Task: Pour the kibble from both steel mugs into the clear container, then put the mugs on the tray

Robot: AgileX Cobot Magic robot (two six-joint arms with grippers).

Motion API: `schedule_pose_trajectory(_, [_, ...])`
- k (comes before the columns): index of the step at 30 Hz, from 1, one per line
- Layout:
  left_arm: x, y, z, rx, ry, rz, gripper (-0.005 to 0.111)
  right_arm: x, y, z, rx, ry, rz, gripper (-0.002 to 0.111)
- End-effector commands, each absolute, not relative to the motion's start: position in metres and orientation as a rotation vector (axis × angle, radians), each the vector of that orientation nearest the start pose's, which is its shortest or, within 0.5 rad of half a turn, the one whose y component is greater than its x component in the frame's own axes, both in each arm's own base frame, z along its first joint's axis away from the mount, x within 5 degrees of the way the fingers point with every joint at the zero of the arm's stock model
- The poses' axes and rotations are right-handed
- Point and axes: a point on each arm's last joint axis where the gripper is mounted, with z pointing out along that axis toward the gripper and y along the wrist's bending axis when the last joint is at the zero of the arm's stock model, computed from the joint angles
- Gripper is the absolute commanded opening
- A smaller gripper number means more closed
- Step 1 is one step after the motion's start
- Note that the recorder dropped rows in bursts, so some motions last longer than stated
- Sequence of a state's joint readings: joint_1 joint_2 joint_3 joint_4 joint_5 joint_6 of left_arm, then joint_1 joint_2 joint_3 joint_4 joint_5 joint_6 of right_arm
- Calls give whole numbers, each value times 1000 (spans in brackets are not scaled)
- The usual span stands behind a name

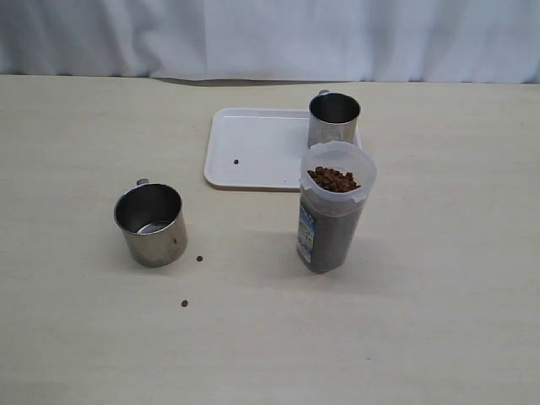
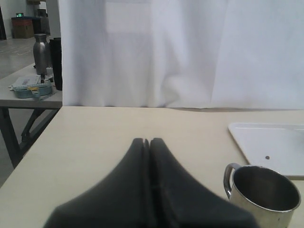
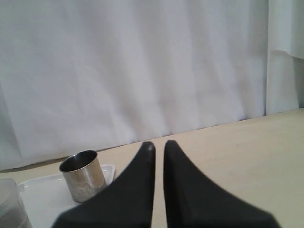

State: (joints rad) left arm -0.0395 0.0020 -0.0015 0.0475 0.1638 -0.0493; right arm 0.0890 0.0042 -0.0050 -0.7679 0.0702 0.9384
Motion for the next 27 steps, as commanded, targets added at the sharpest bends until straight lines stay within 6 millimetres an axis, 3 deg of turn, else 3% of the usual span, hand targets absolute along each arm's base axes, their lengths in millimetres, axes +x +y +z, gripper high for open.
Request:
schedule_pose_trajectory(1, [56,-2,199,26,1634,-36,0,57,0,208,98,1539,159,5])
schedule_pose_trajectory(5, [56,-2,199,26,1634,-36,0,57,-1,205,137,1569,180,5])
schedule_pose_trajectory(14, [56,-2,199,26,1634,-36,0,56,5,202,-3,1604,143,5])
schedule_pose_trajectory(27, [56,-2,199,26,1634,-36,0,56,5,202,-1,1613,145,5])
